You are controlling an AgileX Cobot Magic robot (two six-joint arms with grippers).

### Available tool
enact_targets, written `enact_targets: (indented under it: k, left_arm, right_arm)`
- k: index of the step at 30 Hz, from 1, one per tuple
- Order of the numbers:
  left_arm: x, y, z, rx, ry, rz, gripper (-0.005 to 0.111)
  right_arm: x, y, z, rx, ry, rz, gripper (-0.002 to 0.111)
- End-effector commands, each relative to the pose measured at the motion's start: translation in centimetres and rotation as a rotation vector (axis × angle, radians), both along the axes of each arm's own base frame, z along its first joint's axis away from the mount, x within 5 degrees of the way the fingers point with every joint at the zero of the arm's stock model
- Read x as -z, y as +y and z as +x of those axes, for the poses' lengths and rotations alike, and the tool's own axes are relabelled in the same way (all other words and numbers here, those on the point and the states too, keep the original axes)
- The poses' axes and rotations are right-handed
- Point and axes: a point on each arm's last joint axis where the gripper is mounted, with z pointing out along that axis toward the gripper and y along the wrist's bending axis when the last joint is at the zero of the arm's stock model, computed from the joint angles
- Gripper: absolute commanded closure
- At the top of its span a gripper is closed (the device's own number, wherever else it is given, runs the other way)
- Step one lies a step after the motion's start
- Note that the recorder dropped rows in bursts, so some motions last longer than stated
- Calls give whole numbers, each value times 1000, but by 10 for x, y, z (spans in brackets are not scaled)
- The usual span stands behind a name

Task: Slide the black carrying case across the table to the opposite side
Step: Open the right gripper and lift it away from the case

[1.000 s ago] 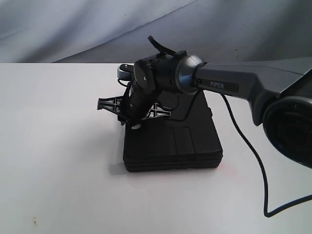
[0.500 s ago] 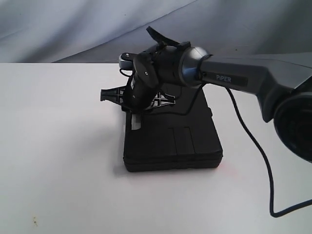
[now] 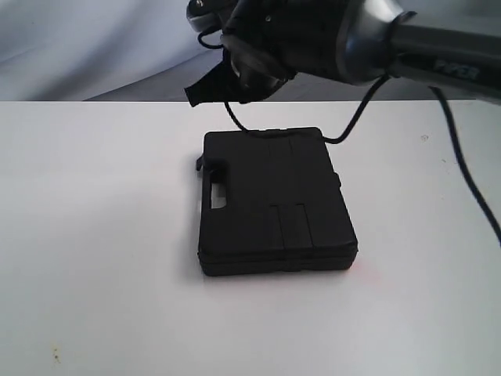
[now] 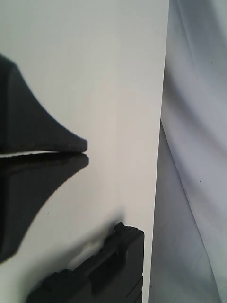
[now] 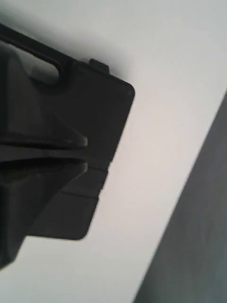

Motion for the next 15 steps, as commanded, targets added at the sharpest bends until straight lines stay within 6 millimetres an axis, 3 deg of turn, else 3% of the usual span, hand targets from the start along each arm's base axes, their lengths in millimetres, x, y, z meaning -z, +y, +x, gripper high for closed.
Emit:
enact_targets:
  k: [1,7,15]
  left_arm:
    - [1,0,0,-2,0,-1,107]
    - [1,0,0,-2,0,-1,107]
    - [1,0,0,-2,0,-1,107]
  right_arm:
    - [-30,-11,-20,-138,-150,-14,108]
    - [-57,-38,-60,-351,-265,88,108]
    - [-99,-117,-86,-298,-401,155,108]
